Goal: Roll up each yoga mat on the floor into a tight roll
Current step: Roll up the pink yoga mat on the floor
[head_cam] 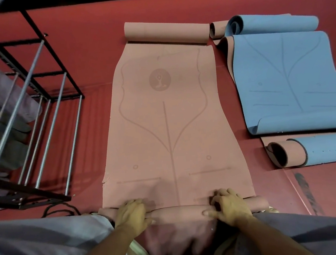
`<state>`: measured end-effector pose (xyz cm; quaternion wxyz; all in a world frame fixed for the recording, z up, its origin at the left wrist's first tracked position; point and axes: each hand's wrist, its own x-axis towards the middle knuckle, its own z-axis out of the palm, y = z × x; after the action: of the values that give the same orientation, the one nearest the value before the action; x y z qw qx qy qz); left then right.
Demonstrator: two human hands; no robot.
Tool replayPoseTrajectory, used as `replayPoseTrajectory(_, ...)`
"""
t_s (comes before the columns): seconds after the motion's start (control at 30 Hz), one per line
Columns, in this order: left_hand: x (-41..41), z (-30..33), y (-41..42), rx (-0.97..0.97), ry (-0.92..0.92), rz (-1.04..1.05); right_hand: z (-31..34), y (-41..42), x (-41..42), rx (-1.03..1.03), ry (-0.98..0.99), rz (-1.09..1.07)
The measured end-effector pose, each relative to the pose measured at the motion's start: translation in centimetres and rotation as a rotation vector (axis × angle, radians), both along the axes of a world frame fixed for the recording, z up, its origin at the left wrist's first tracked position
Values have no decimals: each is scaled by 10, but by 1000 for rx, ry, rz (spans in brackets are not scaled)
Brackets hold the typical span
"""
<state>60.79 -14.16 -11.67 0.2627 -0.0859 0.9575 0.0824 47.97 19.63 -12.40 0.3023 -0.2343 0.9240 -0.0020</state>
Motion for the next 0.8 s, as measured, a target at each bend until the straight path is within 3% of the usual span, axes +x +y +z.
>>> replayPoseTrajectory(0.2, -10, -11, -5, -11, -14, 96, 6, -3, -9, 29, -21, 118)
replayPoseTrajectory(0.37, -18, -4, -2, 31, -3, 141, 11, -10, -19, -12, 15, 36)
replayPoseTrajectory(0.8, -16, 4, -7, -70, 20, 51, 7, -28, -34, 11, 50, -71)
